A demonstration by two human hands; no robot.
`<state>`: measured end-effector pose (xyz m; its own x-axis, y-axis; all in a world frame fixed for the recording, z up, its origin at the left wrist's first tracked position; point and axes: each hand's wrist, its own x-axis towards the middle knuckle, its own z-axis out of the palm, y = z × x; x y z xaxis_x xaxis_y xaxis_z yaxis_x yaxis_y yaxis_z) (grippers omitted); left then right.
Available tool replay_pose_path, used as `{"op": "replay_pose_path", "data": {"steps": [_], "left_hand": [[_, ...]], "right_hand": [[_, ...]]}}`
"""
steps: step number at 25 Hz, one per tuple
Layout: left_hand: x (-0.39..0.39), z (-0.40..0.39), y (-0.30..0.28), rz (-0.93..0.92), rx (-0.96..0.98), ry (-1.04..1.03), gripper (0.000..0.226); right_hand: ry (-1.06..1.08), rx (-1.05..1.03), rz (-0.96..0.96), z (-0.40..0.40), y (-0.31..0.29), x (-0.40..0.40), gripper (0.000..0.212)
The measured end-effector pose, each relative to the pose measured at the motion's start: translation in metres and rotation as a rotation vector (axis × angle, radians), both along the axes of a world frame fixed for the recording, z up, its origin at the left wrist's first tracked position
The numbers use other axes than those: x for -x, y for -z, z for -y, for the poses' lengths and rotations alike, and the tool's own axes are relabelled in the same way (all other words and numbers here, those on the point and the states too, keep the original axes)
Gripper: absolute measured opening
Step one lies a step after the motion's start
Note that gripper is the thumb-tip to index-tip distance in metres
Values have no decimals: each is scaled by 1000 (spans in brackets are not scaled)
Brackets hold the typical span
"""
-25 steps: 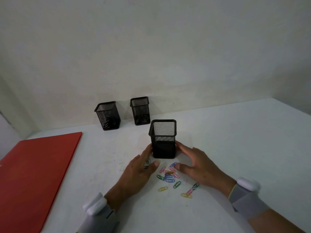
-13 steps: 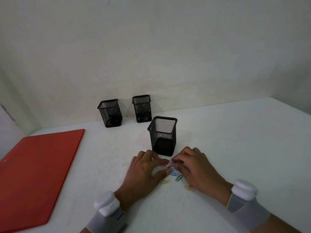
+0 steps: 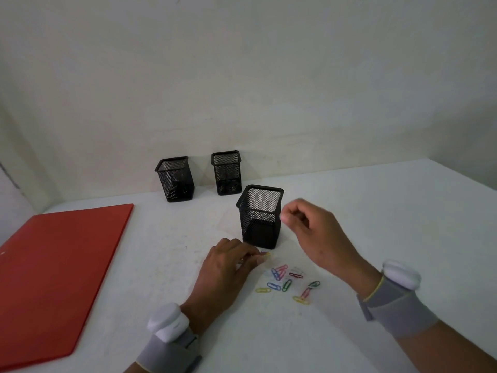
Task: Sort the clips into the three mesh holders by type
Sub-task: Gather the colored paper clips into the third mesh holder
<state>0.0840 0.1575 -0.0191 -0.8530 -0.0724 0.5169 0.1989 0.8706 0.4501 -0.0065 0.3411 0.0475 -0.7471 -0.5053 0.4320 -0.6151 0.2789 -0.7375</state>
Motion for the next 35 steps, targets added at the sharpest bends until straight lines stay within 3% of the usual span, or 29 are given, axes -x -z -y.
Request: {"op": "replay_pose_path", "data": {"steps": [3,5,13,18,21,25,28,30,32,35], "left_hand": [[-1,-1,0,-12,-29,-10,46],[0,0,0,-17,-42,-17,46],[-1,2,-3,-180,3,-33,38],[13,-4,-41,-349,17,-84,26],[38,-1,-74,-360,47,-98,22],[65,4,-97,-213,-19,-146,16],[76,6,-91,-172,33,-145,21],[76,8,-85,-177,43,-120,25],[71,9,-82,-221,53,-123,24],[53,11,-79,-331,62,-129,21]], "right_hand": [[81,97,-113,18,-26,15,12],[91,54,-150,33,-36,25,14],[37,-69,-114,55,-35,32,25],[105,79,-206,27,-27,21,22],[140,114,-173,1,-11,9,19],[78,-51,-20,-27,15,-6,20],[-53,-273,79,-36,26,-13,15],[-142,-514,43,-35,30,-18,41],[-173,-692,-44,-31,31,-21,53],[-185,-656,-78,-22,33,-26,31]]}}
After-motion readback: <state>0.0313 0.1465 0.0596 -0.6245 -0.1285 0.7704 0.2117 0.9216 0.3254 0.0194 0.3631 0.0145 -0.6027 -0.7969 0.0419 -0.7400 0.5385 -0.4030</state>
